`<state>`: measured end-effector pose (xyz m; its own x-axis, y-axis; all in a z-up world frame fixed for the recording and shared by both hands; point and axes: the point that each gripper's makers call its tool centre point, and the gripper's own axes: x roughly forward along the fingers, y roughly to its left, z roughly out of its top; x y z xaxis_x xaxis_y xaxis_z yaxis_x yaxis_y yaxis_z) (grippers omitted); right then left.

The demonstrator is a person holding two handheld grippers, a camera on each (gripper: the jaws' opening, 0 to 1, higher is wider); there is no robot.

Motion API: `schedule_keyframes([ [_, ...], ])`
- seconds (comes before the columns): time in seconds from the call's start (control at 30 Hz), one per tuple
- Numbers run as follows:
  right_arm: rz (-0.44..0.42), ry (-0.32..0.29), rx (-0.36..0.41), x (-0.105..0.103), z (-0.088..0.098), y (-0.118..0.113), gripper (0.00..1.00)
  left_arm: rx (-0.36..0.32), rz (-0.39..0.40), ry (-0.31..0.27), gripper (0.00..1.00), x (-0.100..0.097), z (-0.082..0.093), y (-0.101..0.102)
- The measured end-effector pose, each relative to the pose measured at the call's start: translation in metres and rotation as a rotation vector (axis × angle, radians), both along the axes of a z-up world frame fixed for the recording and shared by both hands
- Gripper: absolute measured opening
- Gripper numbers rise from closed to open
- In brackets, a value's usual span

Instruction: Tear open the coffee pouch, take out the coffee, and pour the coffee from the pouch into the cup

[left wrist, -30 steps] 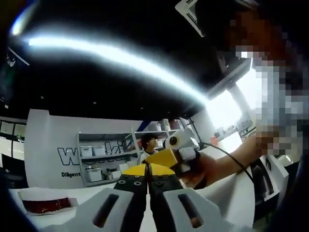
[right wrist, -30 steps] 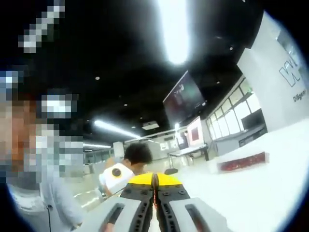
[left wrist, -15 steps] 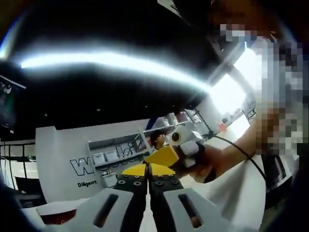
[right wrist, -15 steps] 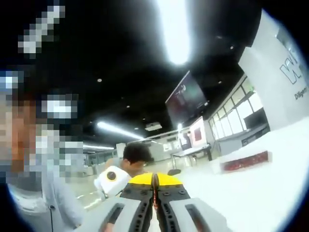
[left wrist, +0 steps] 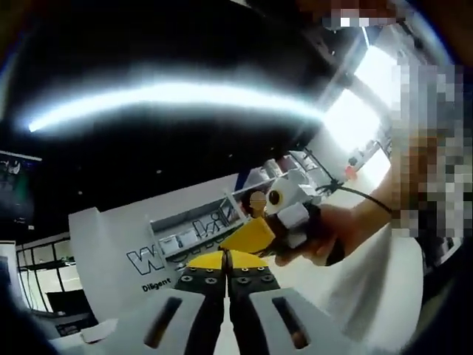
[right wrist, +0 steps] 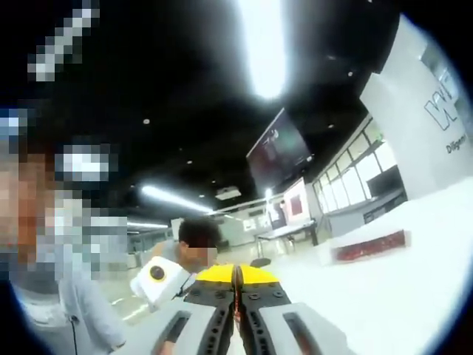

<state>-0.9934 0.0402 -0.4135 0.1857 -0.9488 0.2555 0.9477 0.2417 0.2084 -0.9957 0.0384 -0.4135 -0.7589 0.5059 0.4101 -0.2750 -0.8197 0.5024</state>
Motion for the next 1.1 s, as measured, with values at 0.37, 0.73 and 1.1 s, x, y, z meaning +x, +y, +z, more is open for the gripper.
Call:
schedule_keyframes([
  [0.37,0.048,-0.037,-0.023,0.001,0.002,0.003,0.01,0.177,-0.148,-0.106,0.04,0.0,0.004,-0.002],
  [0.73,0.07,-0.035,-0.022,-0.002,0.005,0.002,0.01,0.217,-0.195,-0.06,0.05,0.007,0.012,-0.003],
  [1.1,0.093,-0.039,-0.046,-0.002,0.009,0.004,0.01,0.215,-0.213,-0.086,0.04,0.006,0.009,-0.001],
])
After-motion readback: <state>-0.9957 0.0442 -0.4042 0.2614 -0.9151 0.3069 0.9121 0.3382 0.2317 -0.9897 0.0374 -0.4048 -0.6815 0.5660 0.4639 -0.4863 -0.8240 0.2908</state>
